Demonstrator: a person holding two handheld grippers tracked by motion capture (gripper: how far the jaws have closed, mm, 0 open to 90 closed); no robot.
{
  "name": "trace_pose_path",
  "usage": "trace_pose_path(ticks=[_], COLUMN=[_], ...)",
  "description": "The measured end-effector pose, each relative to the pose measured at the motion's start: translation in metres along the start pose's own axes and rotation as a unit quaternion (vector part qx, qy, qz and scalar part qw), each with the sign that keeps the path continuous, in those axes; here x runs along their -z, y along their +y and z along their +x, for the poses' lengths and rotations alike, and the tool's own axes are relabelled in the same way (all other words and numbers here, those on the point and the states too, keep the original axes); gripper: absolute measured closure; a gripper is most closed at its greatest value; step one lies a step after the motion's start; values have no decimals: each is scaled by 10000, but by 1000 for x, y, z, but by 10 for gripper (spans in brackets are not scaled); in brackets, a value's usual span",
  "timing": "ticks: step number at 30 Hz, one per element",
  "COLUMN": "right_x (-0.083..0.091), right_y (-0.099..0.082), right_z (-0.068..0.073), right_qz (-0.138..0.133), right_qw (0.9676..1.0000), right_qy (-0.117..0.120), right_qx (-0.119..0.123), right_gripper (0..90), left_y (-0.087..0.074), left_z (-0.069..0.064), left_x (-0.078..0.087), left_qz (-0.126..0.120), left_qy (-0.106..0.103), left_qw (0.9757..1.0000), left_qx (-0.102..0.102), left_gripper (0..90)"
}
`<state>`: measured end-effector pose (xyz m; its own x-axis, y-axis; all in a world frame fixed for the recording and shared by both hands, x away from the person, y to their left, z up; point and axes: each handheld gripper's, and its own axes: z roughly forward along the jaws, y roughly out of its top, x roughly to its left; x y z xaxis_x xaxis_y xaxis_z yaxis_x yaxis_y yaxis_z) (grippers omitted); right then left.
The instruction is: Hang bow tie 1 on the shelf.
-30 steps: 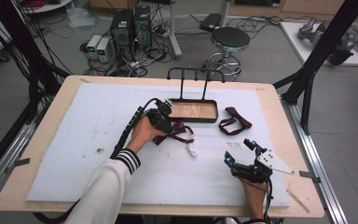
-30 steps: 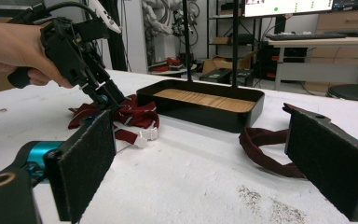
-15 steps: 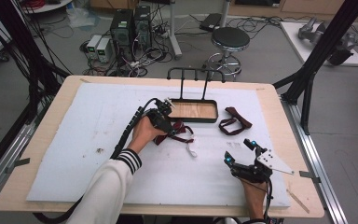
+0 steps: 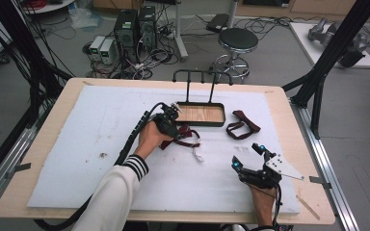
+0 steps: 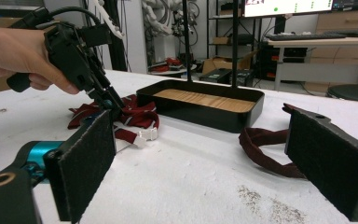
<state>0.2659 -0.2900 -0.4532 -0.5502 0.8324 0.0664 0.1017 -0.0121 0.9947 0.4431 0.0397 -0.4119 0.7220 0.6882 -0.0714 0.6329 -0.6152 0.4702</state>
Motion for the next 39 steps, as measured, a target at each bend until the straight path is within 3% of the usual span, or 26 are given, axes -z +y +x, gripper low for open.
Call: trace_pose_path(ticks=[7, 14, 25, 34, 39], right_x=[0, 1, 1, 1, 1], right_y=[0, 0, 0, 0, 0], right_z=[0, 0, 0, 1, 1], right_qz=[-4, -3, -6, 4, -17], right_qw=[10000, 10000, 10000, 10000, 10000], right_qy=[3, 7, 1, -8, -13], right_qx=[-13, -18, -4, -7, 9], right_gripper=[78, 79, 79, 79, 79], left_y=[-1, -1, -4, -7, -7], left_z=[-2, -3, -5, -6, -6], left_x=[-4, -3, 0, 13, 23], left_qz=[43, 47, -17, -246, -594], left_qy=[87, 128, 223, 270, 247], left_qw=[10000, 9999, 9995, 9988, 9972], left_qx=[-6, -84, -203, -330, -378], left_gripper=[635, 743, 757, 757, 757])
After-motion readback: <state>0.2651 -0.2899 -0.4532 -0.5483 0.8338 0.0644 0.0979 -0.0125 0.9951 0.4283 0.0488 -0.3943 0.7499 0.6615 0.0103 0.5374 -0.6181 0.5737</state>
